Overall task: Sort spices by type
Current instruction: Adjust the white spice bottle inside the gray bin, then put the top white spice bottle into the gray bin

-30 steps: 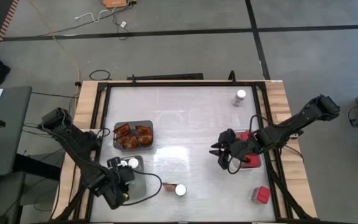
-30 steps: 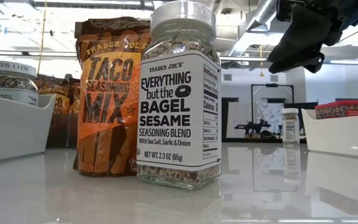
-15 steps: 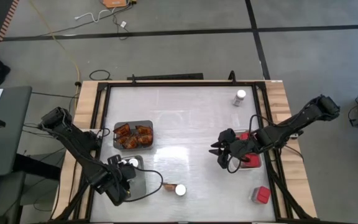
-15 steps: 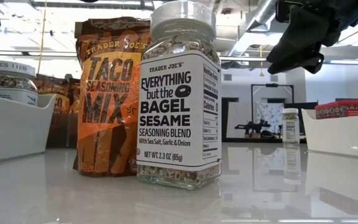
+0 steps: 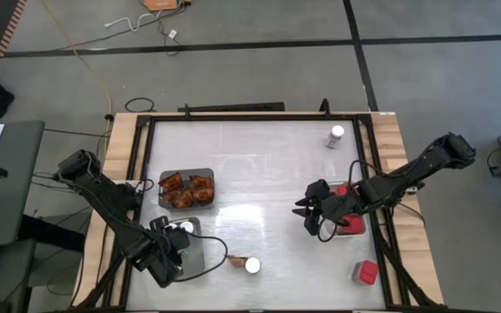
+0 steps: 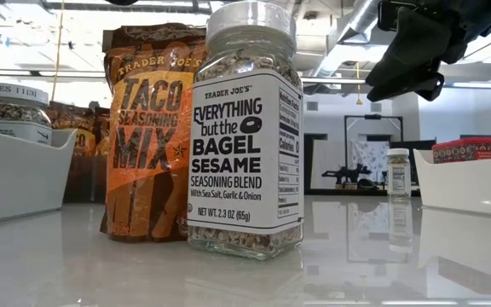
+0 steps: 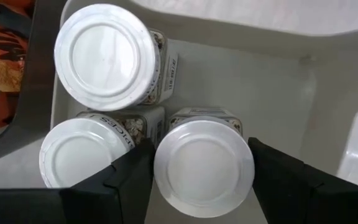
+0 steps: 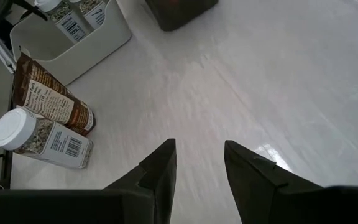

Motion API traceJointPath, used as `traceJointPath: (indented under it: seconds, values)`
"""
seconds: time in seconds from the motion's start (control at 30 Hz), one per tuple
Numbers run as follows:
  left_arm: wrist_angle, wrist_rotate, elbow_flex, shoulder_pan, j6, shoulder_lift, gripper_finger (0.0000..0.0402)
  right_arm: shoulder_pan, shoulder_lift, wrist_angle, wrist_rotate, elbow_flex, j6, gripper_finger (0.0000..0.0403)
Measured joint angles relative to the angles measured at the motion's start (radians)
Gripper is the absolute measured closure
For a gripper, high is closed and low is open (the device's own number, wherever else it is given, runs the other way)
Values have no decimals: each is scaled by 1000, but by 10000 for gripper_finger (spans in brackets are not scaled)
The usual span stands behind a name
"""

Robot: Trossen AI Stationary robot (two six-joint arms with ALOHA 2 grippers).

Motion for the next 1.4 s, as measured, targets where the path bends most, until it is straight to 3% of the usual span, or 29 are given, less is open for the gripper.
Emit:
traceJointPath:
  seconds: [0.23,0.63,1.0,1.4]
  values:
    - [0,4,0,0,74,0,164,0,0,0,0,0,0,241]
    - [-1,5,0,0,46,0,162,0,0,-1,0,0,0,241]
    - [-1,3,0,0,39,0,98,0,0,-1,0,0,0,241]
    - [0,-38,39,0,-9,-96,92,0,0,4,-2,3,11,241]
